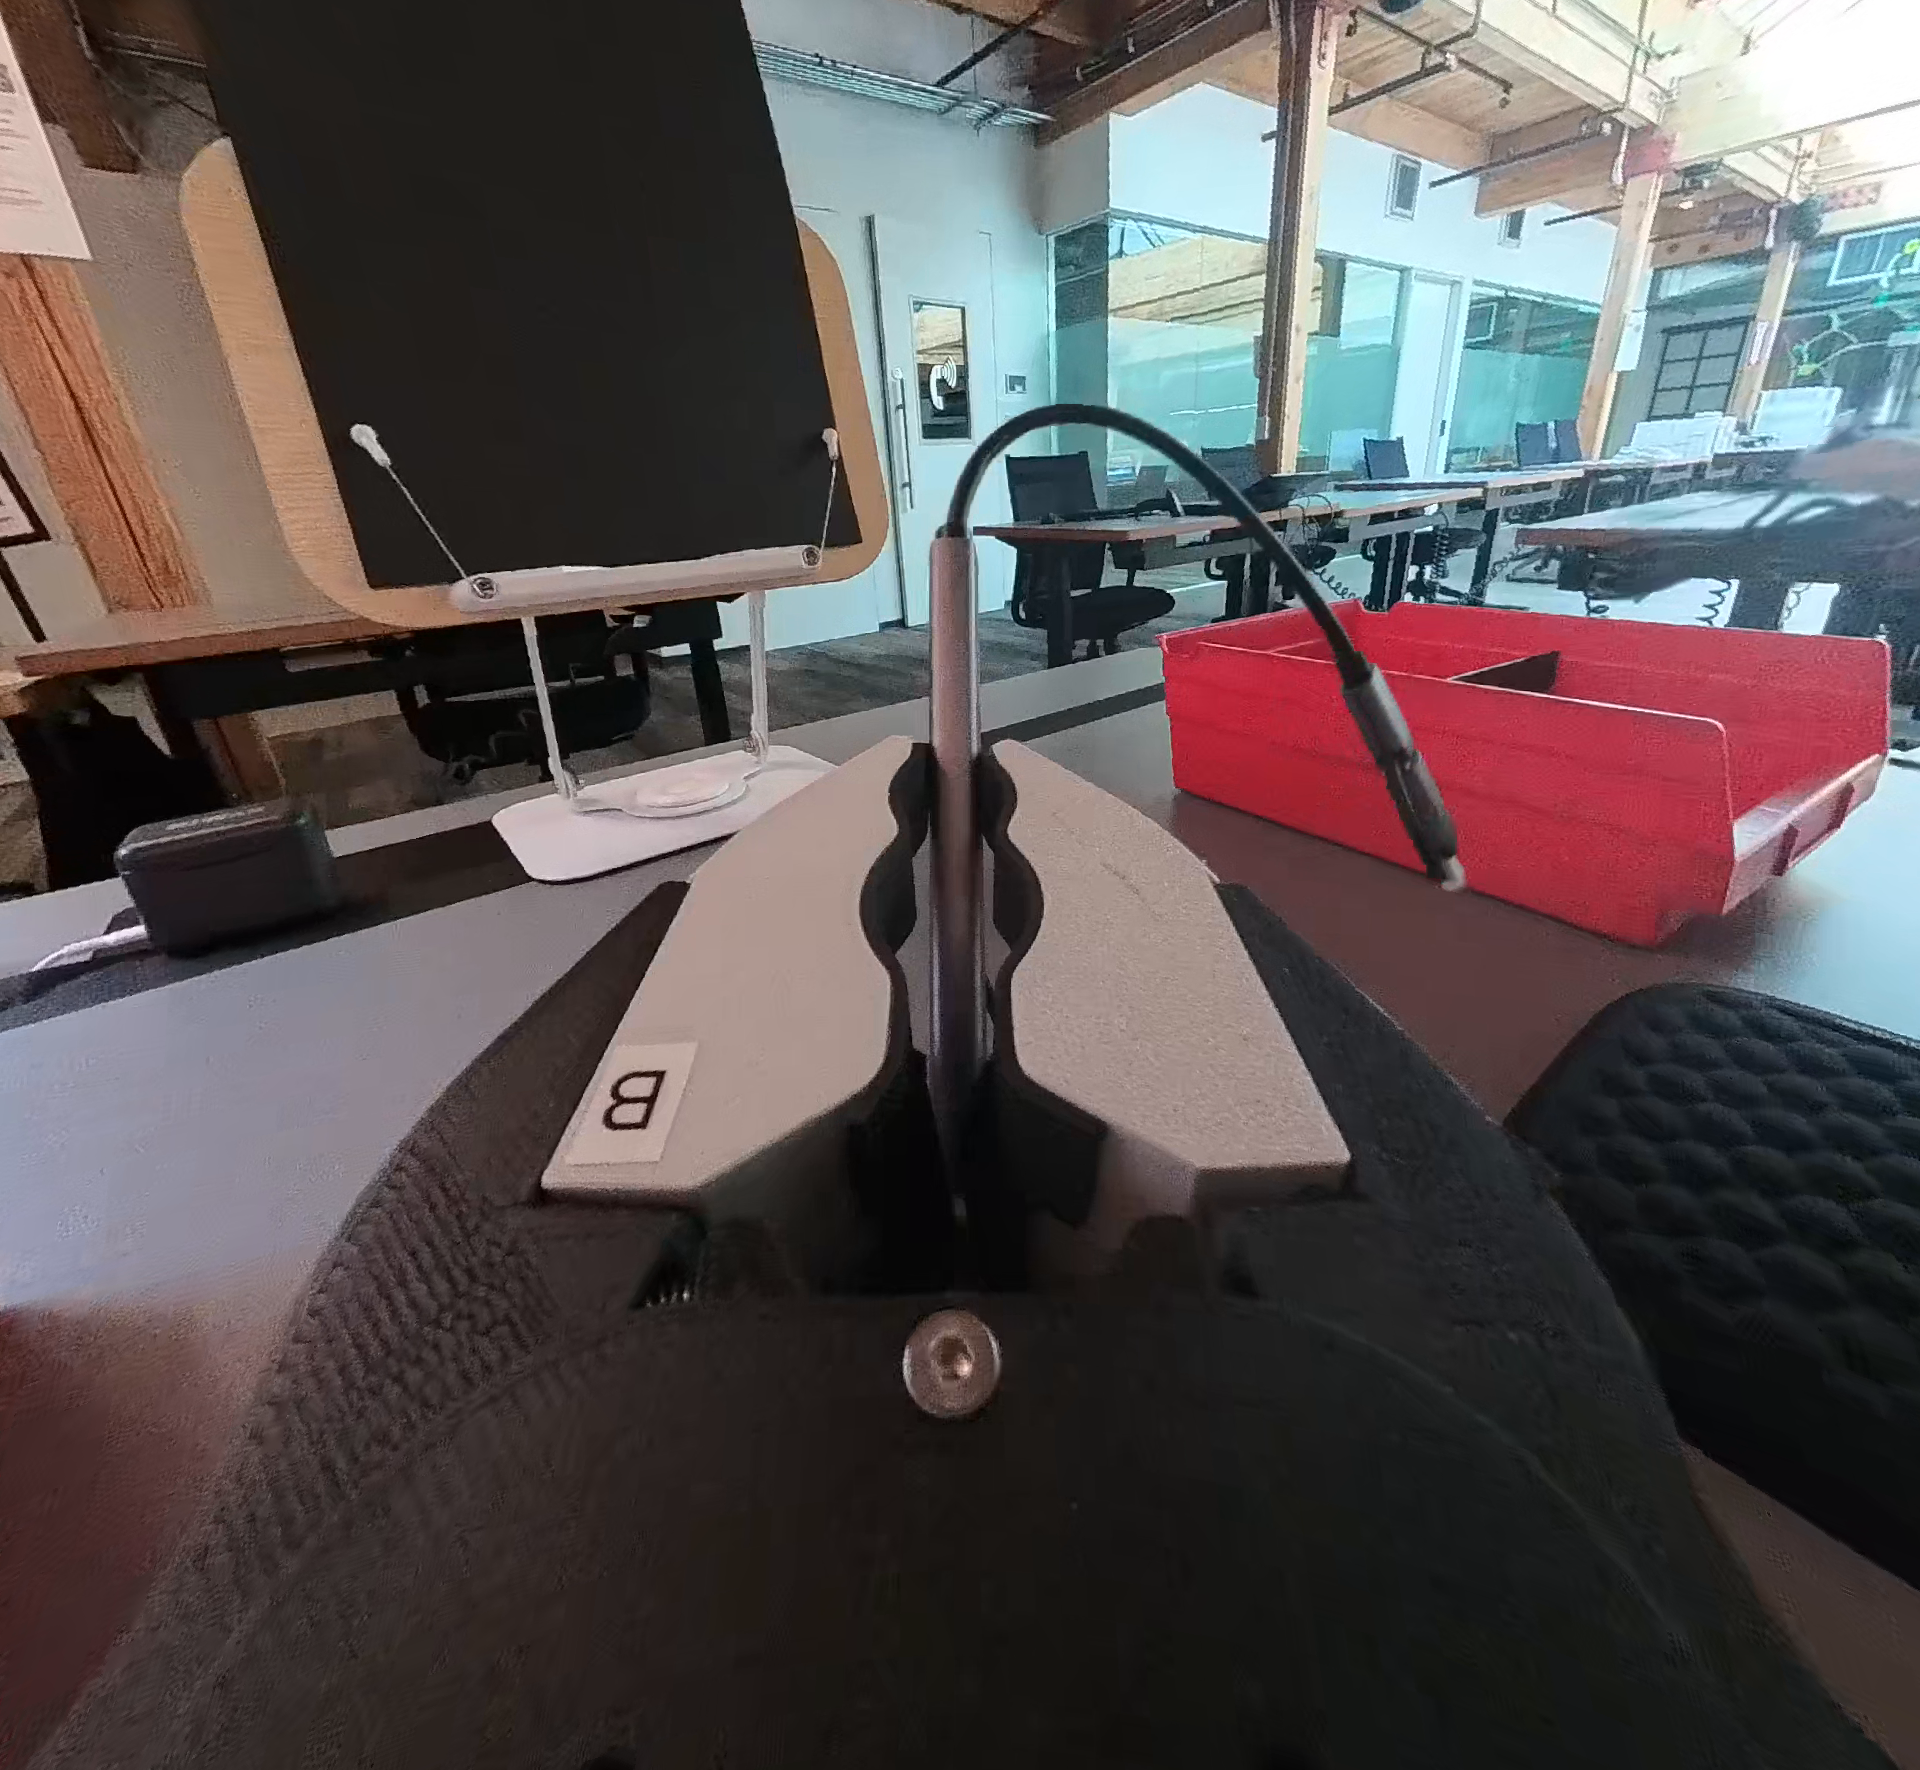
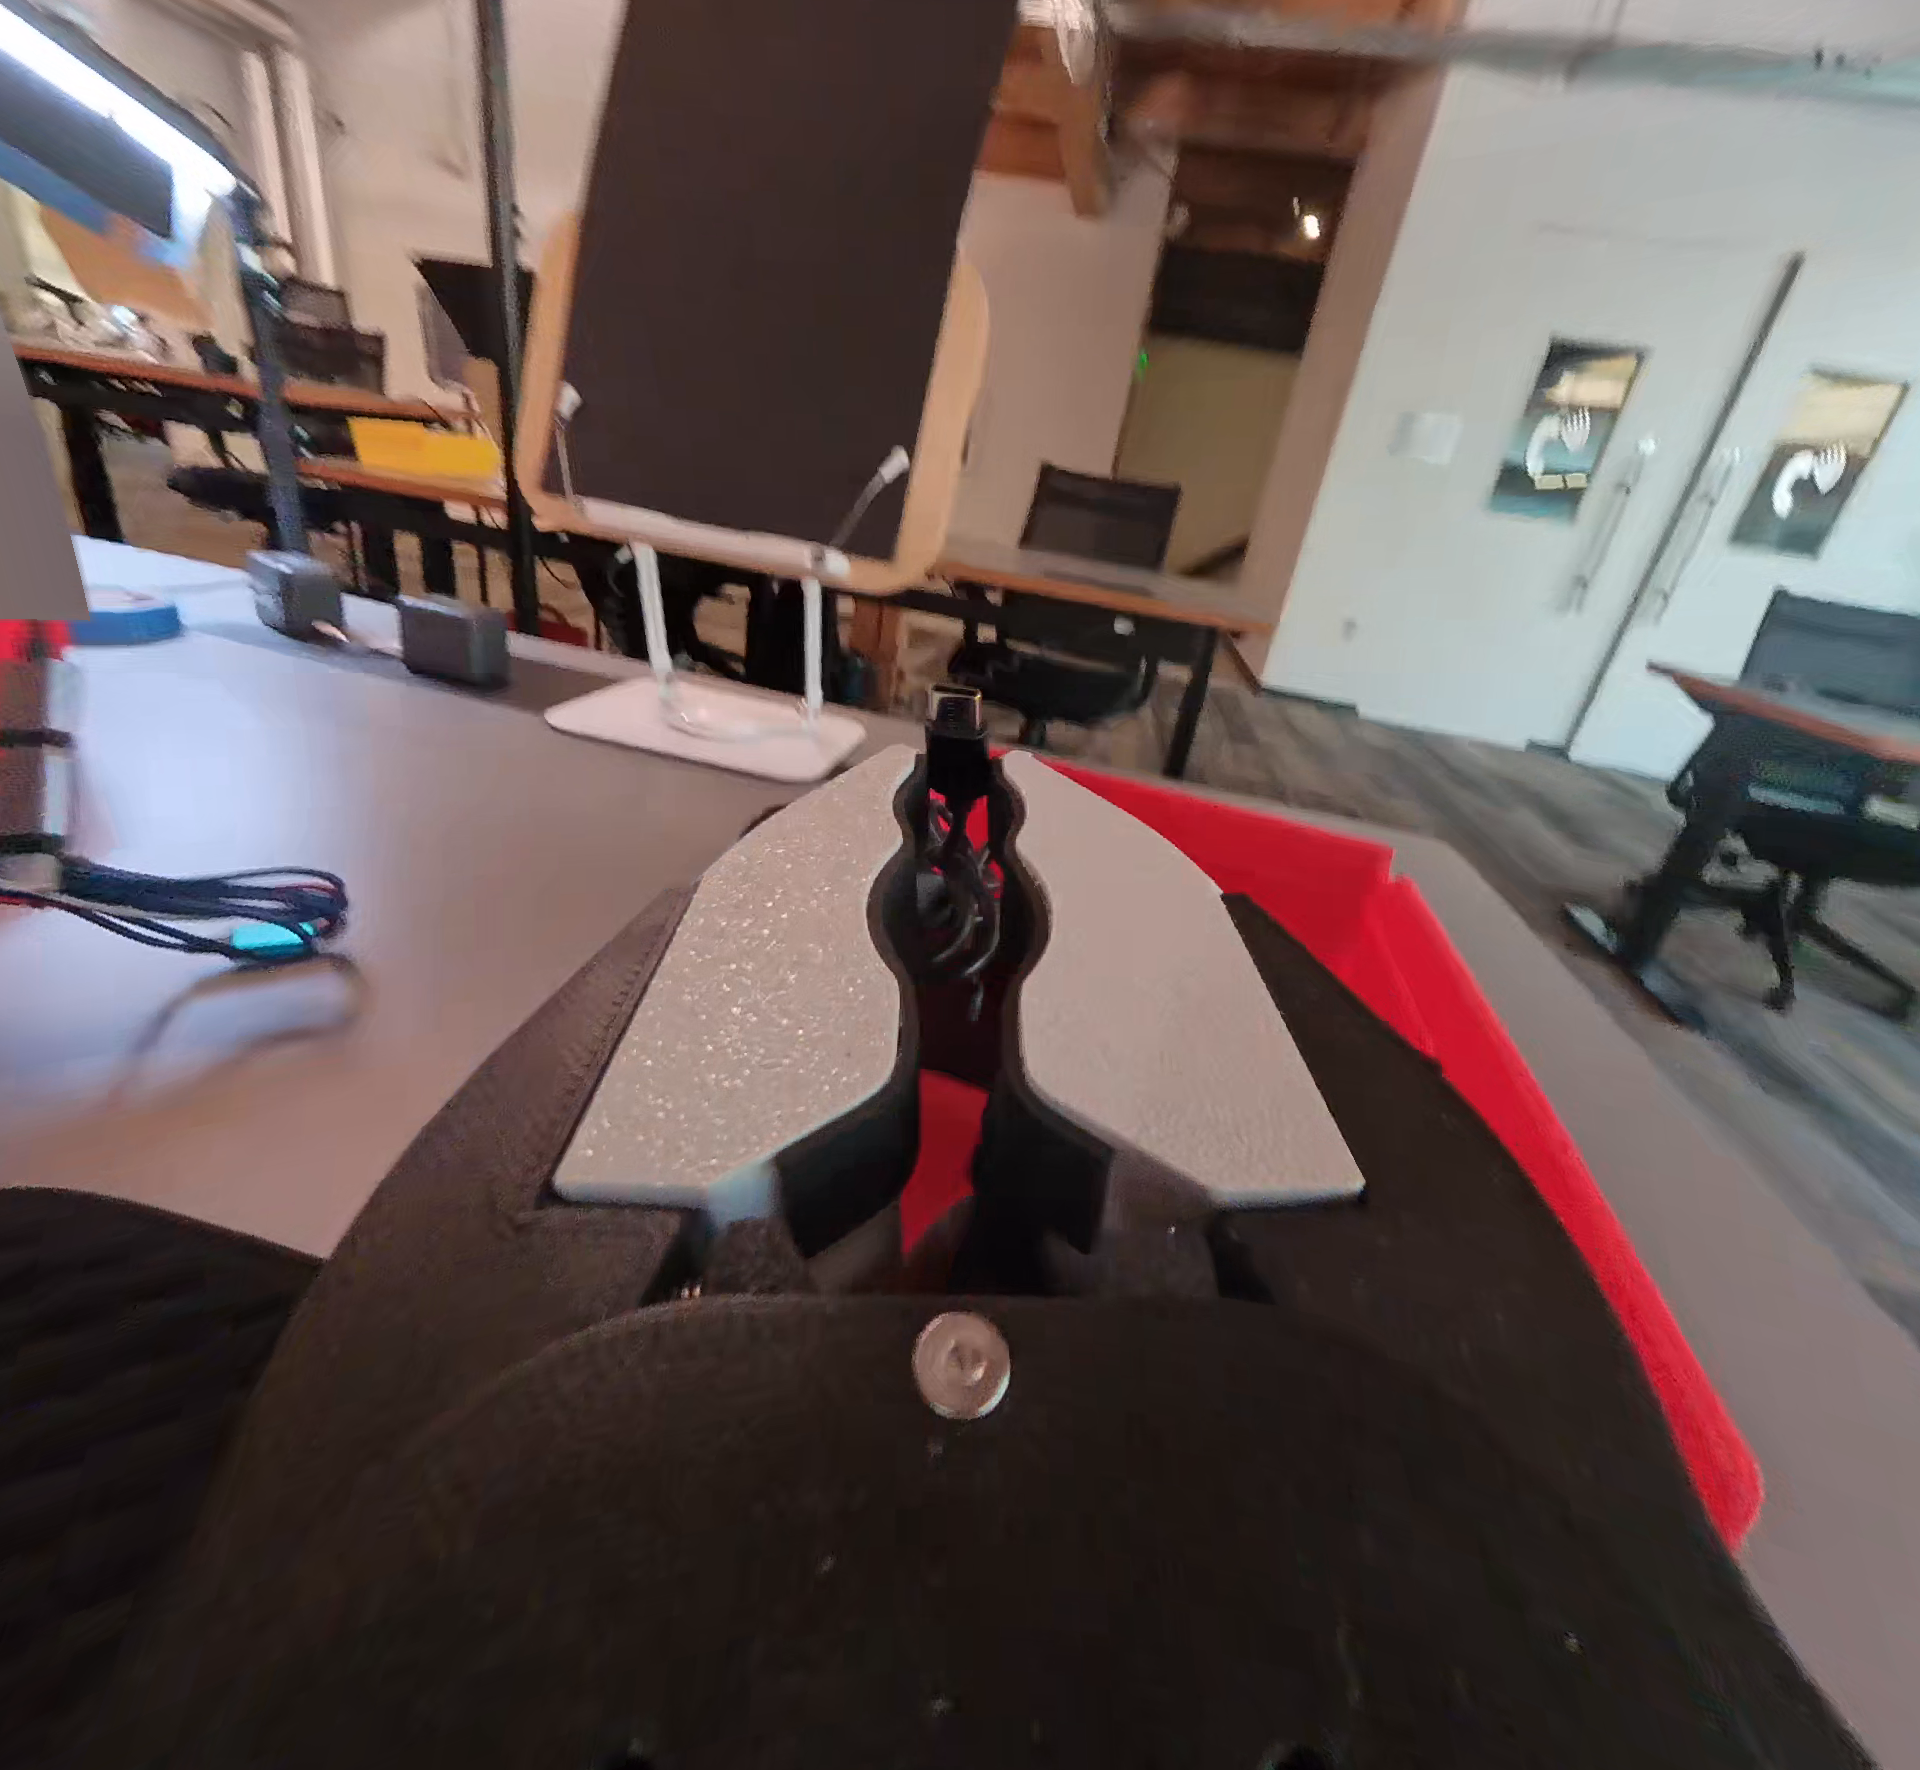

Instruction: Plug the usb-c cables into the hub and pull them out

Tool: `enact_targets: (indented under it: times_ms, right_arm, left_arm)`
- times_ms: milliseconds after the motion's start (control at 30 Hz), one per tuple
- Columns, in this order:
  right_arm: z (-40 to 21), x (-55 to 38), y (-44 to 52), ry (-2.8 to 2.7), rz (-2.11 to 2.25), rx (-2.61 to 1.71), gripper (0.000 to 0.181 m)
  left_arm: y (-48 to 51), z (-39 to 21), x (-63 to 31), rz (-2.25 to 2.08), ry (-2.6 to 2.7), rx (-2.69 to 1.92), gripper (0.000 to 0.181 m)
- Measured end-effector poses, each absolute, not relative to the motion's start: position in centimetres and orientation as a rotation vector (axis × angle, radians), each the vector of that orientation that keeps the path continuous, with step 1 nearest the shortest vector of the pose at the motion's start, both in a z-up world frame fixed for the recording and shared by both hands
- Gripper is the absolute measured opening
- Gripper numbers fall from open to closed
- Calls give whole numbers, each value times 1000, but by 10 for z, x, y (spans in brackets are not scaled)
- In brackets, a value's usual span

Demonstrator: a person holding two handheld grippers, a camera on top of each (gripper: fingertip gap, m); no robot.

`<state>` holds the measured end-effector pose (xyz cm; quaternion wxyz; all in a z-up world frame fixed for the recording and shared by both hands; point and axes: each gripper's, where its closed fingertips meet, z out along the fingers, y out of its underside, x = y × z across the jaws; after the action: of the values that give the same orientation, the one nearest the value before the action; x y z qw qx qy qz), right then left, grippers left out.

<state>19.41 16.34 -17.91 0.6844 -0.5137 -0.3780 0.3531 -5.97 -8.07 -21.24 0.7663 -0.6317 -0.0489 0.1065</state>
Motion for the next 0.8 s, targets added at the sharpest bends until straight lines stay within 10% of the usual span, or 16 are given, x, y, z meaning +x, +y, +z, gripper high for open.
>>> enact_targets:
  times_ms: [500,800]
  right_arm:
    - [-231,173,179,-959,782,-1362,49]
    - [-164,103,-61,-1489,1296,-505,31]
  left_arm:
    - [-77,-218,-58,159,-103,-1397,7]
    - [-74,-220,-55,-95,-167,-1363,7]
